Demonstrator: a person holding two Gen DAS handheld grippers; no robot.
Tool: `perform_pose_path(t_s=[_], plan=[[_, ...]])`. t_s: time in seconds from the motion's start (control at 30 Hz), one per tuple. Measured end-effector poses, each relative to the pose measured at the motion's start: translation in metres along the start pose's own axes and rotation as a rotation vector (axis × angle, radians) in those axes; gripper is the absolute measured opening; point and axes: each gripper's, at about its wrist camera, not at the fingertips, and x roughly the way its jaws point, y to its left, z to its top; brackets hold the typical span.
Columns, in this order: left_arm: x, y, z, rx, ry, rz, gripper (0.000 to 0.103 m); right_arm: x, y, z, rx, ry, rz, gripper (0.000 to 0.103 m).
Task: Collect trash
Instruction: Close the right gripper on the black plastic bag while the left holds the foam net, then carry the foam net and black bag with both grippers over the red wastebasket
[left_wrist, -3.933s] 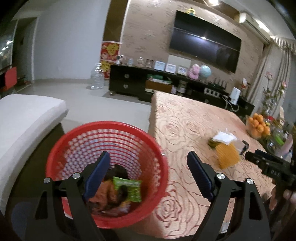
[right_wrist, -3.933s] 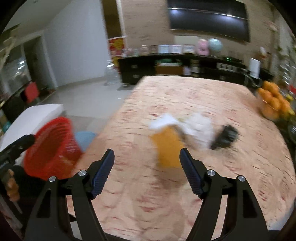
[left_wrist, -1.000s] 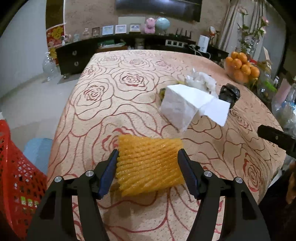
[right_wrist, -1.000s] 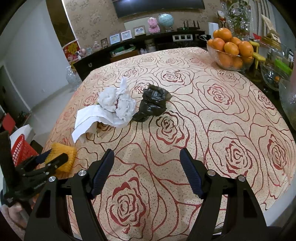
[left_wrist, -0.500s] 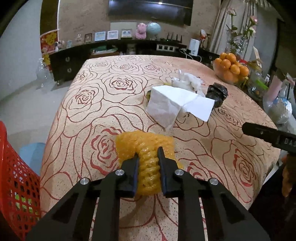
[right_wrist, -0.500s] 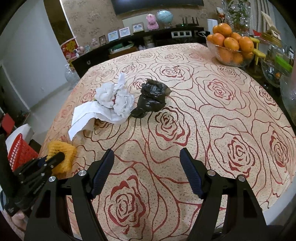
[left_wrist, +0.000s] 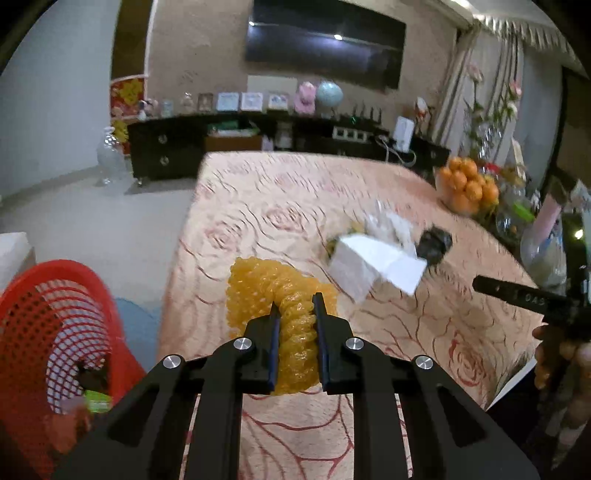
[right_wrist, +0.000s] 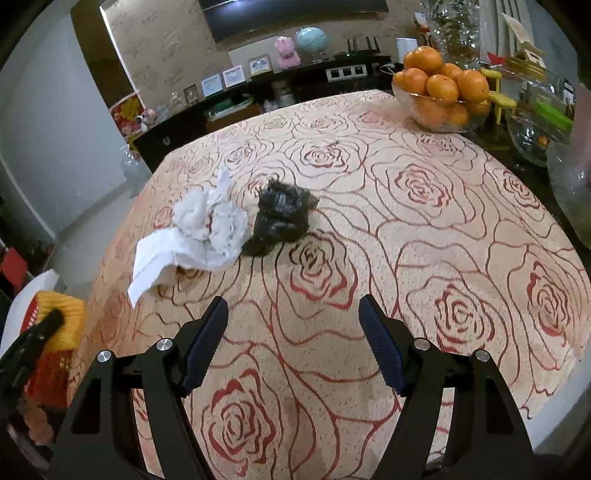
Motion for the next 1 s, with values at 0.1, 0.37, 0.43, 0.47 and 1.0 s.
perform_pose_path(t_s=[0.1,0.37,0.43,0.47,1.0], plan=[[-0.009,0.008,0.004,-0.017,-0.029,0.012,0.015,0.004,0.004,0.014,-0.01,-0.013,0.001,0.071],[-0.017,0.02,0.005,-0.04,-0.055,0.018,0.015,0.05,0.018,0.058,-0.105,-0.009,-0.039,0.071],[-0.016,0.022,0.004,-0.042,-0.054,0.02,0.015,0.065,0.016,0.063,-0.087,0.012,-0.022,0.071],[-0.016,0.023,0.003,-0.044,-0.052,0.02,0.015,0.068,0.016,0.064,-0.085,0.017,-0.025,0.071],[-0.012,0.024,-0.002,-0.045,-0.037,0.035,0.015,0.096,0.019,0.051,-0.101,0.095,-0.042,0.043]])
